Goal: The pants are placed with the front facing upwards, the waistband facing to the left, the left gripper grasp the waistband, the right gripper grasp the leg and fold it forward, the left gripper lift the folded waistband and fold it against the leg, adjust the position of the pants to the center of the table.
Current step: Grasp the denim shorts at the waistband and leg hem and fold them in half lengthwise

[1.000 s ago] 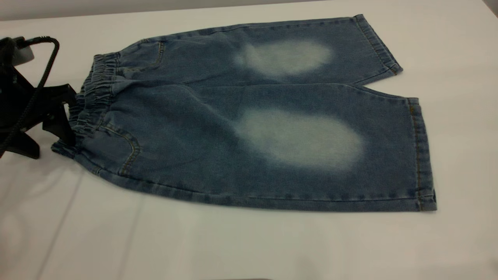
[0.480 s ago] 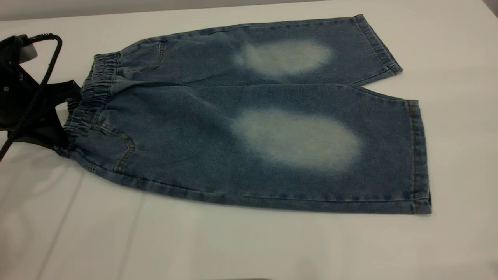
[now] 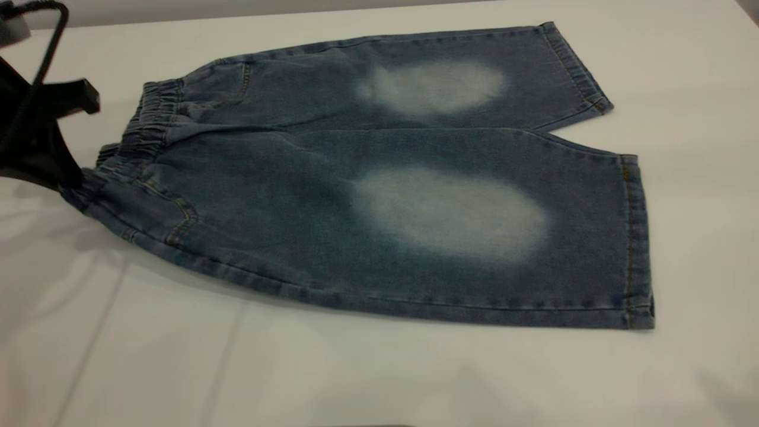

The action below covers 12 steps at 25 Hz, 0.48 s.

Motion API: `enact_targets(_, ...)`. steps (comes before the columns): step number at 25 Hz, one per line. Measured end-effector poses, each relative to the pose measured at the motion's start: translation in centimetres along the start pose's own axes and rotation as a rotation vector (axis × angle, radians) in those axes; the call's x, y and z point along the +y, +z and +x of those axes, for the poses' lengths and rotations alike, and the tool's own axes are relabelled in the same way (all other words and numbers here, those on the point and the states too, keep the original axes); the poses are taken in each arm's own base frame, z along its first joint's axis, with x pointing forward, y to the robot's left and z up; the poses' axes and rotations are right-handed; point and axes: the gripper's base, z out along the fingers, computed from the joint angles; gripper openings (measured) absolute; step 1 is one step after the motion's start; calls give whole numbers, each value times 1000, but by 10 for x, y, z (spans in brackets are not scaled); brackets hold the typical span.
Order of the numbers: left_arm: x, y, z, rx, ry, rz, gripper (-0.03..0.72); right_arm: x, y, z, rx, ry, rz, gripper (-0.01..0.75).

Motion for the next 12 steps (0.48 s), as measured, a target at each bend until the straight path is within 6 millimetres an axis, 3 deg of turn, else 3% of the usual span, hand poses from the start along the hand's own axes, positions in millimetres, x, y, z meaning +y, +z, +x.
enact_targets(12,0,-3,3,37,13,1,39,-41,84,-10,318,121,-18,498)
